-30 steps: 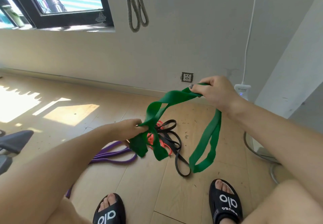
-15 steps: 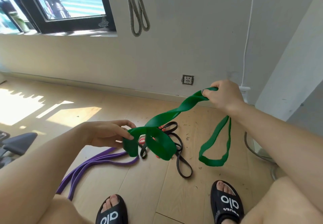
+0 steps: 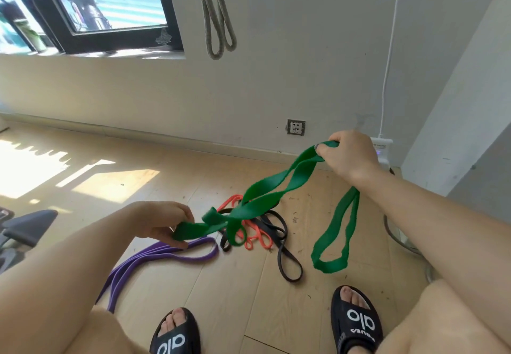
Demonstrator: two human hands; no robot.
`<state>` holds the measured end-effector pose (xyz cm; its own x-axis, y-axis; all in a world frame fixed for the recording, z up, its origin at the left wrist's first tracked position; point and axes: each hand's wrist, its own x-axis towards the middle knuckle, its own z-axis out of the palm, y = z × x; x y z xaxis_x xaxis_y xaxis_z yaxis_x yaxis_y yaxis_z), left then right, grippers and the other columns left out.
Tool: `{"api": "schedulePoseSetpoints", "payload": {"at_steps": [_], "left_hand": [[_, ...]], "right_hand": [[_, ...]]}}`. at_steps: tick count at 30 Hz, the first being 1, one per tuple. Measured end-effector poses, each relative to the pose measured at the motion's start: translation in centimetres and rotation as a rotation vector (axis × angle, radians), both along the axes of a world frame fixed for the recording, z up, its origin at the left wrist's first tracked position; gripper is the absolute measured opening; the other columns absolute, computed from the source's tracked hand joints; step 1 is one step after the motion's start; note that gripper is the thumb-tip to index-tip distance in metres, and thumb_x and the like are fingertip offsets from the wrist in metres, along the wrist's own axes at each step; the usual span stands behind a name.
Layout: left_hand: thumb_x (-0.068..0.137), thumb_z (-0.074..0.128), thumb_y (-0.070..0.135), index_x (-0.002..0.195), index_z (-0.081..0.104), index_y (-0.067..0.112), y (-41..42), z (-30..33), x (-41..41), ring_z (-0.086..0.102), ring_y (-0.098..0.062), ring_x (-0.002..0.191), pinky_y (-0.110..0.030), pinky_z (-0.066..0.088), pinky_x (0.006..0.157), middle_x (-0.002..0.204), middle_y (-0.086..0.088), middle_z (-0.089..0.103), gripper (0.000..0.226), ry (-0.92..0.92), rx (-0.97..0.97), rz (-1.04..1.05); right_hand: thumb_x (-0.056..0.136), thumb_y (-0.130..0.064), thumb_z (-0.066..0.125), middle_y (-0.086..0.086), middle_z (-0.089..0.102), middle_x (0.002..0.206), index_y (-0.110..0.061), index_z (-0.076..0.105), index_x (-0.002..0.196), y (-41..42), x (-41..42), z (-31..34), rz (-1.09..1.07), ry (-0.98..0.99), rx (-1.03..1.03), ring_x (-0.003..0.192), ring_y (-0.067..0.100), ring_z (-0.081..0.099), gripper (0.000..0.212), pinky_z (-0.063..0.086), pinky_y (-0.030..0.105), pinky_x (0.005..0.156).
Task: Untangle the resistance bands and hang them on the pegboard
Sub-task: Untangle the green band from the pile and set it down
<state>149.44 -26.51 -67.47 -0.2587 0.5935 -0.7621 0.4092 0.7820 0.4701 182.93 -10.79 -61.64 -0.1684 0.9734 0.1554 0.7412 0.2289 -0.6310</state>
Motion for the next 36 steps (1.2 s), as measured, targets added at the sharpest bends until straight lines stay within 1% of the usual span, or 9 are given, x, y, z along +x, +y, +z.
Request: {"api": "schedulePoseSetpoints", "payload": {"at_steps": [4, 8, 11, 14, 20, 25, 29, 32, 36], "left_hand": [[0.104, 0.044, 0.01, 0.115, 0.062, 0.001, 0.2, 0.2, 0.9, 0.077, -0.032, 0.091, -0.041, 0.061, 0.092, 0.115, -0.02, 0.067, 0.023, 0.074, -0.054, -0.079], [0.098, 0.046, 0.028, 0.119, 0.065, -0.004, 0.0, 0.4, 0.4, 0.075, -0.026, 0.088, -0.034, 0.061, 0.085, 0.101, -0.016, 0.077, 0.043, 0.018, -0.126, -0.053], [0.084, 0.067, 0.012, 0.12, 0.068, 0.002, 0.1, 0.1, -0.3, 0.068, -0.022, 0.097, -0.028, 0.059, 0.084, 0.105, -0.009, 0.072, 0.037, 0.257, -0.085, -0.337], [0.082, 0.077, 0.018, 0.115, 0.067, 0.015, 0.4, -0.5, -0.6, 0.062, -0.017, 0.1, -0.029, 0.057, 0.088, 0.108, -0.001, 0.065, 0.034, 0.566, 0.081, -0.493], [0.1, 0.061, 0.032, 0.101, 0.058, 0.014, 1.3, -0.5, -0.9, 0.057, -0.024, 0.09, -0.033, 0.045, 0.073, 0.102, -0.01, 0.064, 0.019, 0.737, 0.42, -0.273], [0.096, 0.068, 0.027, 0.085, 0.065, 0.015, 1.3, 0.4, -1.5, 0.043, -0.026, 0.122, -0.043, 0.042, 0.101, 0.12, -0.003, 0.051, 0.017, 0.805, 0.65, -0.223], [0.104, 0.051, 0.021, 0.09, 0.055, 0.007, 1.5, 1.5, -0.6, 0.066, -0.026, 0.079, -0.037, 0.048, 0.066, 0.092, -0.011, 0.063, 0.02, 0.794, 0.81, -0.005], [0.106, 0.043, 0.021, 0.097, 0.043, 0.008, 1.3, 1.4, -0.6, 0.071, -0.019, 0.058, -0.034, 0.051, 0.051, 0.081, -0.01, 0.063, 0.016, 0.709, 0.734, 0.147], [0.093, 0.062, 0.012, 0.112, 0.041, 0.015, 0.7, 0.3, -1.7, 0.061, -0.022, 0.073, -0.03, 0.044, 0.057, 0.093, -0.009, 0.063, 0.03, 0.765, 0.436, -0.049]], "right_hand": [[0.09, -0.025, 0.064, 0.004, 0.047, 0.057, -0.008, 0.056, 0.064, 0.2, 0.0, -0.1, -0.024, 0.012, 0.004, 0.056, 0.023, 0.043, 0.032, 0.03, 0.03, 0.05], [0.09, -0.026, 0.064, 0.008, 0.053, 0.06, 0.003, 0.063, 0.072, 0.5, 0.3, -0.4, -0.037, 0.029, 0.02, 0.057, 0.024, 0.046, 0.034, 0.036, 0.032, 0.054], [0.091, -0.027, 0.064, 0.013, 0.057, 0.062, 0.002, 0.067, 0.076, 0.6, 0.4, -0.6, -0.027, 0.024, 0.019, 0.058, 0.024, 0.049, 0.033, 0.038, 0.033, 0.055], [0.091, -0.028, 0.064, 0.008, 0.057, 0.061, -0.001, 0.066, 0.073, 0.8, 0.5, -0.7, -0.042, 0.008, 0.021, 0.058, 0.024, 0.05, 0.032, 0.04, 0.034, 0.056], [0.093, -0.028, 0.062, 0.009, 0.061, 0.067, -0.005, 0.068, 0.076, 1.0, 0.9, -1.2, -0.055, -0.065, -0.031, 0.062, 0.023, 0.053, 0.029, 0.039, 0.03, 0.056], [0.091, -0.026, 0.062, 0.008, 0.054, 0.067, -0.01, 0.059, 0.07, 1.0, 0.8, -1.4, -0.054, -0.138, -0.095, 0.063, 0.025, 0.048, 0.026, 0.035, 0.03, 0.057], [0.085, -0.023, 0.063, 0.007, 0.053, 0.067, -0.008, 0.067, 0.073, 0.9, 0.4, -1.8, -0.038, -0.196, -0.143, 0.064, 0.026, 0.048, 0.02, 0.036, 0.031, 0.059], [0.083, -0.022, 0.064, 0.009, 0.051, 0.068, -0.004, 0.066, 0.071, 1.0, 0.5, -1.7, -0.039, -0.166, -0.157, 0.066, 0.026, 0.046, 0.022, 0.034, 0.032, 0.061], [0.087, -0.025, 0.067, 0.008, 0.041, 0.062, -0.013, 0.048, 0.063, 0.8, 0.3, -1.3, 0.033, -0.076, -0.143, 0.061, 0.023, 0.039, 0.033, 0.028, 0.033, 0.059]]}}
